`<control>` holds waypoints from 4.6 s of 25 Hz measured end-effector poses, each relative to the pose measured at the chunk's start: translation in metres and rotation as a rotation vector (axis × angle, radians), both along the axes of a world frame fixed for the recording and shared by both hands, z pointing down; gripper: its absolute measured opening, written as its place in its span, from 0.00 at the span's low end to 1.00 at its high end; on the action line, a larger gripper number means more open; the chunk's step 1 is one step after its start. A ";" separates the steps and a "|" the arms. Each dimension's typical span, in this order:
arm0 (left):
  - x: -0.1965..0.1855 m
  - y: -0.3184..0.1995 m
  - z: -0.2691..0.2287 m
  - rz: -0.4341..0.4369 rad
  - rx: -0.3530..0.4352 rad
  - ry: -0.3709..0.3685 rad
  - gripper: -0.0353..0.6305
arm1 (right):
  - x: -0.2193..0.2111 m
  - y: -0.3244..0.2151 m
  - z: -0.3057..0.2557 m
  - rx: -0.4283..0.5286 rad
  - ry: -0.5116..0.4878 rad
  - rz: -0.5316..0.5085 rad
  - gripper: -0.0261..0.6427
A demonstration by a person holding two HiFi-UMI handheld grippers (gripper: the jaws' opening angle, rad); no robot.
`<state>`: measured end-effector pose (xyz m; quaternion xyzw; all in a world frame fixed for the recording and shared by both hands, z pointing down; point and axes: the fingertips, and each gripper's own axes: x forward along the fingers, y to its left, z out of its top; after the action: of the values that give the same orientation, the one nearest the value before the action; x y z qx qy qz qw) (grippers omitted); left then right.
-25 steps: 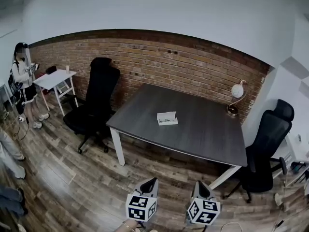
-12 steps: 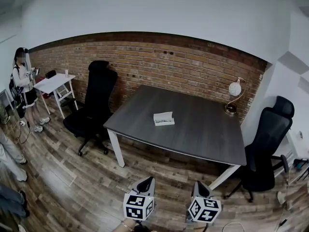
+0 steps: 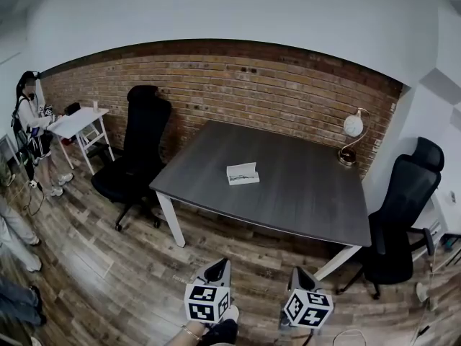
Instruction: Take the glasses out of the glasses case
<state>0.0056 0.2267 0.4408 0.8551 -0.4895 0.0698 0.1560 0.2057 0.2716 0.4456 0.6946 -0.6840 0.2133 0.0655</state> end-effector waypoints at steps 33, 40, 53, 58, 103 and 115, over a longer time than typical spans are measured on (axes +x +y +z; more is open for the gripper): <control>0.016 -0.249 -0.010 -0.051 0.028 0.049 0.08 | 0.036 -0.241 -0.028 0.027 0.070 0.007 0.09; 0.012 -0.271 0.003 -0.040 0.007 0.031 0.08 | 0.029 -0.262 -0.017 -0.004 0.078 0.002 0.09; 0.015 -0.296 0.026 -0.075 -0.045 0.016 0.08 | 0.029 -0.302 0.006 -0.063 0.079 -0.047 0.09; 0.017 -0.330 0.017 -0.101 -0.025 0.001 0.08 | 0.031 -0.343 0.000 -0.034 0.062 -0.070 0.09; -0.016 -0.467 0.069 -0.290 -0.204 -0.033 0.08 | 0.011 -0.522 0.049 -0.187 0.022 -0.261 0.09; -0.020 -0.453 0.083 -0.310 -0.230 -0.026 0.08 | -0.021 -0.513 0.063 -0.231 0.009 -0.490 0.09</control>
<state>-0.0148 -0.2265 0.5241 0.7450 -0.6061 0.1115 0.2553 0.1849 -0.2419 0.5085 0.4973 -0.8023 0.2648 0.1971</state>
